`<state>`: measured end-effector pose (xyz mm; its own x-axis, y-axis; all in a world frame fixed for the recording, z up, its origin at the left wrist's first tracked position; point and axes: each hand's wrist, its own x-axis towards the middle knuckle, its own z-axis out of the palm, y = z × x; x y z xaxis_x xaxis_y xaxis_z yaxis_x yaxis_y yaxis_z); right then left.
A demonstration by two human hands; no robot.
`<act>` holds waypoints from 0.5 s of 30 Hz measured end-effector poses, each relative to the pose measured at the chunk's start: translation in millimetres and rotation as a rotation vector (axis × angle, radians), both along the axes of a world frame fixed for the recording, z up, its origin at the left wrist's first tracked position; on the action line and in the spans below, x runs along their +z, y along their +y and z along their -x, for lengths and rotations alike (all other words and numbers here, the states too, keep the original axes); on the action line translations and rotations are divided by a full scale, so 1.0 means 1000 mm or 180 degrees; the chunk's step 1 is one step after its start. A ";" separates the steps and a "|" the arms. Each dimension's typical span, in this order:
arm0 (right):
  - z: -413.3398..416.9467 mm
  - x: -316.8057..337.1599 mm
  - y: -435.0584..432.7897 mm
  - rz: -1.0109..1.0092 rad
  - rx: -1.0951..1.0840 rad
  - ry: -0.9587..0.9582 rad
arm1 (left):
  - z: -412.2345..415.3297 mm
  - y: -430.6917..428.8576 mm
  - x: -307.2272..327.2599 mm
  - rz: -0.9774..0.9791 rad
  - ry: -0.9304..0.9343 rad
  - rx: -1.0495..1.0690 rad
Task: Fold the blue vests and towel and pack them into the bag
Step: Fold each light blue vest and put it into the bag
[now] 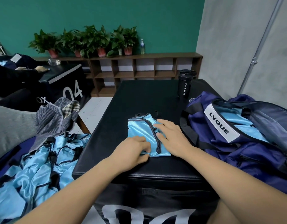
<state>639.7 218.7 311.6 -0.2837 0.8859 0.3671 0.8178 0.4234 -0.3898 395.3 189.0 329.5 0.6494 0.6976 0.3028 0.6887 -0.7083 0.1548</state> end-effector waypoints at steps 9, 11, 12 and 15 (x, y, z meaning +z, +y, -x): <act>0.004 0.018 -0.038 0.0043 0.0774 -0.0790 | 0.006 -0.001 0.009 0.0522 -0.0432 0.0061; -0.001 0.017 -0.036 -0.0017 0.0733 -0.0760 | 0.009 0.000 0.012 0.0675 -0.0552 0.0131; -0.002 0.017 -0.036 -0.0045 0.0723 -0.0696 | 0.011 -0.001 0.014 0.0744 -0.0606 0.0143; -0.004 0.015 -0.035 0.0065 0.0540 -0.0342 | 0.013 -0.004 0.019 0.0975 -0.0833 0.0139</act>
